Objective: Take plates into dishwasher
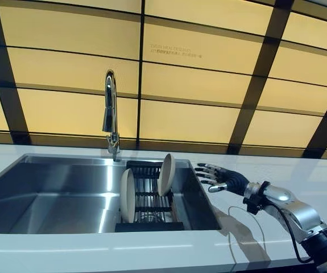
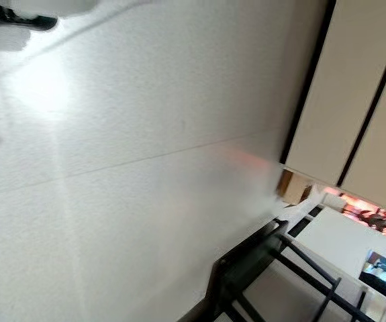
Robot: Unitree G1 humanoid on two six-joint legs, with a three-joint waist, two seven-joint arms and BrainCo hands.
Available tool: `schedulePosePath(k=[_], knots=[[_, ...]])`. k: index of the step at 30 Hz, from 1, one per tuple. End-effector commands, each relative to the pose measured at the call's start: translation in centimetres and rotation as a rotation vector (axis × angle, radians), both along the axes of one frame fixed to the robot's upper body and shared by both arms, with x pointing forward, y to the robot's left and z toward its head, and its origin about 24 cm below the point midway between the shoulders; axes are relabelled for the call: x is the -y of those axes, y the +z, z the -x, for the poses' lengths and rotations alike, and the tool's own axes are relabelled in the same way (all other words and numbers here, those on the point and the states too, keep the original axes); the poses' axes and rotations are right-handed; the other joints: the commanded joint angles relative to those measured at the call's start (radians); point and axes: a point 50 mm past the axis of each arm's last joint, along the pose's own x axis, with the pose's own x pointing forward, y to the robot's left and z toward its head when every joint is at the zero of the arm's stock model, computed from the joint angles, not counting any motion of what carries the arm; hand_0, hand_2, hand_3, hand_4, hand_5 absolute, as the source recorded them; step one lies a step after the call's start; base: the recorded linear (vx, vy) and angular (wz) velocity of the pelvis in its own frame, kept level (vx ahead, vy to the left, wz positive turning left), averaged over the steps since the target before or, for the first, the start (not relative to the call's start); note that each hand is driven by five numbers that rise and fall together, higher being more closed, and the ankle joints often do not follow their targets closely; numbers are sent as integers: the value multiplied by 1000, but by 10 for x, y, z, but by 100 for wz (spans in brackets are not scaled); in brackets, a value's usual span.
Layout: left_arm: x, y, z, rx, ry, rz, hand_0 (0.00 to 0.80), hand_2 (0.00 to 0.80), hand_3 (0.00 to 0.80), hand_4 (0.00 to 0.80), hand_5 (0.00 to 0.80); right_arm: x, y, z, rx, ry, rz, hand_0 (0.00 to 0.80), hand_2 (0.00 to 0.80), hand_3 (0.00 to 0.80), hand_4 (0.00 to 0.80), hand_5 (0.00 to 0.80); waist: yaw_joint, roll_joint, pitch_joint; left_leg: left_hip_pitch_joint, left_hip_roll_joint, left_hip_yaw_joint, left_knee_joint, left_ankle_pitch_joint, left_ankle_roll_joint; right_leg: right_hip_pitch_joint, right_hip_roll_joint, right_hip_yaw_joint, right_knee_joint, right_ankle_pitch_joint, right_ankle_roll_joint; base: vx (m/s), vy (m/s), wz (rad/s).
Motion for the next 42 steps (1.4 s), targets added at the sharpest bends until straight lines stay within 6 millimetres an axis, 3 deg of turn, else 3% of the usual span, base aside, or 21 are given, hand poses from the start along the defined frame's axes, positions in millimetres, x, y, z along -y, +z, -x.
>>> schedulePosePath(k=[1, 5, 7, 8, 14, 32, 42], knots=[[-6, 4, -20, 12, -38, -41, 0, 0, 0, 0, 0, 16, 76, -17, 453, -210, 213, 0, 0, 0, 0, 0, 14, -1, 41, -6, -57, -12, 3, -40, 69, 44, -12, -8, 41, -34, 50, 0, 0, 0], [-3, 4, -20, 15, -35, -42, 0, 0, 0, 0, 0, 24, 94, -19, 647, -340, 472, 0, 0, 0, 0, 0, 21, -3, 45, -7, -58, -17, 3, -40, 71, 43, -12, -7, 35, -28, 53, 18, -7, 0], [-2, 3, -18, 8, -39, -46, 0, 0, 0, 0, 0, 29, 122, -18, 942, -470, 837, 0, 0, 0, 0, 0, 35, -7, 49, -10, -59, -23, 3, -38, 71, 48, -11, -9, 19, -18, 59, 66, -32, 0], [-2, 3, -17, 3, -44, -50, 0, 0, 0, 0, 0, 28, 130, -18, 1021, -490, 933, 0, 0, 0, 0, 0, 41, -9, 50, -13, -59, -25, 3, -37, 72, 47, -10, -9, 16, -15, 61, 54, -35, 2], [-10, 7, -22, -19, -82, -71, 0, 0, 0, 0, 0, 14, 160, -19, 1337, -527, 1284, 0, 0, 0, 0, 0, 80, -20, 67, -47, -61, -53, 3, -28, 77, 32, -14, -33, 7, -9, 70, 31, -35, 3], [-27, 20, -53, 64, -90, -118, 0, 0, 0, 0, 0, -9, 173, -28, 1534, -336, 1666, 0, 0, 0, 0, 0, 117, -59, 152, -164, -45, -100, 3, -2, 67, -58, -13, -77, 1, 4, 81, -28, -42, 13], [-31, 22, -54, 75, -83, -122, 0, 0, 0, 0, 0, 4, 168, -32, 1459, -353, 1709, 0, 0, 0, 0, 0, 118, -59, 178, -187, -40, -108, 3, 4, 57, -75, -15, -90, 1, 1, 79, -3, -10, 4]])
